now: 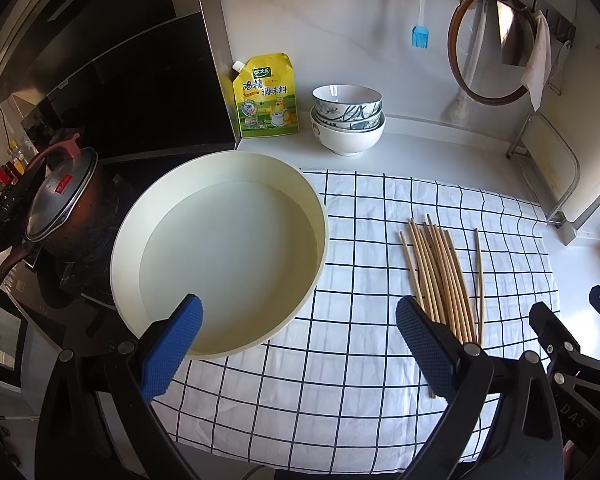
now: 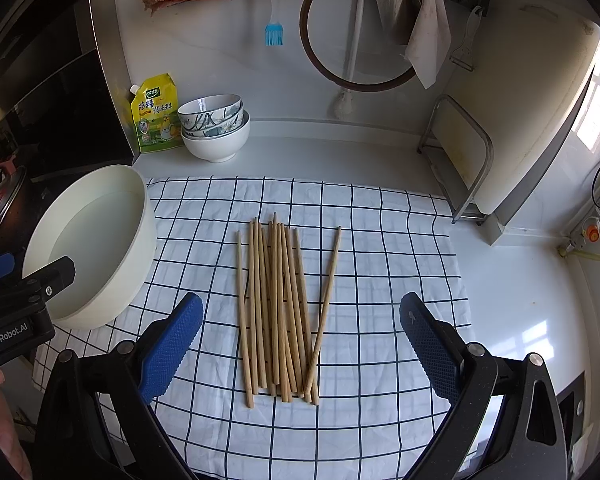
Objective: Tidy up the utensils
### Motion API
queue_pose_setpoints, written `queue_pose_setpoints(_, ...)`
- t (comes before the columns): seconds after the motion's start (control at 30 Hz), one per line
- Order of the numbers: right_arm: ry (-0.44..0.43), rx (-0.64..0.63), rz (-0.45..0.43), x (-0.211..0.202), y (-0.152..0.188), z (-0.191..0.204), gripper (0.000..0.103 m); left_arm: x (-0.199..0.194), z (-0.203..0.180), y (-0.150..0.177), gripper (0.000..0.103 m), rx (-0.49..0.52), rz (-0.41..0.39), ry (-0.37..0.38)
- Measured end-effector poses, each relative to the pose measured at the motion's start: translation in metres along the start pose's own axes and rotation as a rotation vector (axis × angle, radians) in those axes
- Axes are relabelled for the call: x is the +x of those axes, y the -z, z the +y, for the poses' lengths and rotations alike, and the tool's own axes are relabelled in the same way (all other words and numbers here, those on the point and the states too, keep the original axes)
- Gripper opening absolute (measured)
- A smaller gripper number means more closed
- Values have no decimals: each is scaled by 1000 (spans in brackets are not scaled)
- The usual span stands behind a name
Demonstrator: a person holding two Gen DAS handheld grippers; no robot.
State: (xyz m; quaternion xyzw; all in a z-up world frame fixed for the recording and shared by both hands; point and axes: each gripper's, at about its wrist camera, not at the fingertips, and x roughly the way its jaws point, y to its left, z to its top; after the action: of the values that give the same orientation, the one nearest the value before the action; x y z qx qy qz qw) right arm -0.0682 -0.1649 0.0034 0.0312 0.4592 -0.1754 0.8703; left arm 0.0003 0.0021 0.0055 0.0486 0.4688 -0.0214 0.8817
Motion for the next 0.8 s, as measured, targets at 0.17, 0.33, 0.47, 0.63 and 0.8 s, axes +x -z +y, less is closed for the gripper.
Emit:
queue_pose_setpoints(0.17,-3,-3,0,-1,-1,1,94,-1,1,-1,96,-1,-3,0)
queue_pose_setpoints(0.33,-3,-4,-3,-2,0,1,94,-2,2,-1,96,-4,-6,-1)
queue_pose_setpoints(0.47,-3,-6,-5,-2,0,1,94,-3,2,0,96,-4,-7,-1)
queue_pose_setpoints(0.63,-3,-7,-8,-4,0,2,94,-3,3,-1,96,-6,-9,-2)
queue_pose_setpoints(0.8,-3,-5,-10,-4,0,1,94,-4,4,-1,96,-5,-12,-2)
